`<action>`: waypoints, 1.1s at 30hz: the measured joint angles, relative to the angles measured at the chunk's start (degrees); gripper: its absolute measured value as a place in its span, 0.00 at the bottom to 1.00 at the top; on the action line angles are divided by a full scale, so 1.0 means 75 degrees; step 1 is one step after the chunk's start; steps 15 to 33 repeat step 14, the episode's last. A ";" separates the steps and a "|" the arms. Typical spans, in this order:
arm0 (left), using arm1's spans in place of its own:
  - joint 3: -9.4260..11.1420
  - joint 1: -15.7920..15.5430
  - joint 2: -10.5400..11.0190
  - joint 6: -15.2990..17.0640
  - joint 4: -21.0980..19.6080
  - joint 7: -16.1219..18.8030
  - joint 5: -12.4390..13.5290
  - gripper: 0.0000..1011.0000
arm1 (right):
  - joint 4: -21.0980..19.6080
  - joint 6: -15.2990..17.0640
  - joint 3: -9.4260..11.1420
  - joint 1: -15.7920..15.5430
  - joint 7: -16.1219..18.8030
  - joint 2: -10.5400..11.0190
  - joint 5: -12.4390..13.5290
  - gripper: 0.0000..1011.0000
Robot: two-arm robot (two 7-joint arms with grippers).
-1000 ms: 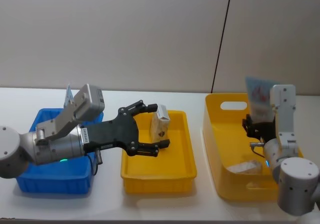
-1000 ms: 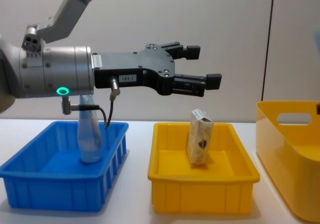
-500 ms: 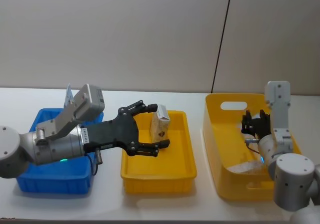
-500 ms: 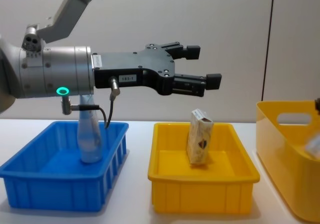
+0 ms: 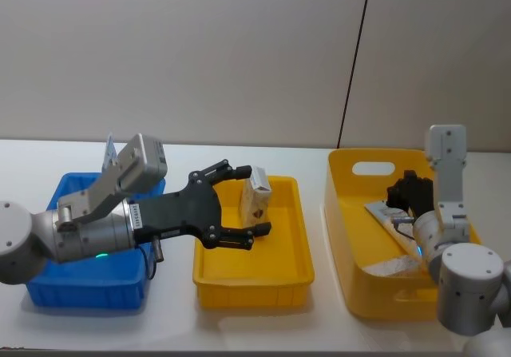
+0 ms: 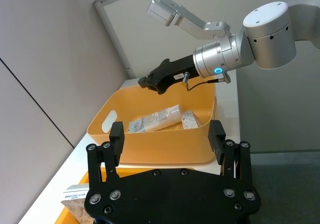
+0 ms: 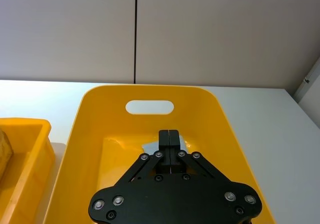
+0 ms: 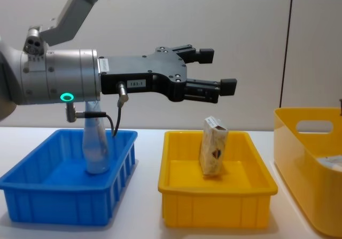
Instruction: Bimanual collaborative sorting of washing and personal care products
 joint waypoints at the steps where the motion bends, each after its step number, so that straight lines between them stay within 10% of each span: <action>1: -0.0001 0.0000 0.0000 0.0000 0.0000 0.0000 0.0000 0.99 | -0.0007 -0.0004 0.0001 -0.0004 0.0000 -0.0002 -0.0004 0.00; 33: 0.0000 0.0000 0.0000 0.0000 0.0000 0.0000 0.0000 0.99 | -0.0098 -0.0061 0.0017 -0.0043 -0.0003 -0.0020 -0.0047 0.00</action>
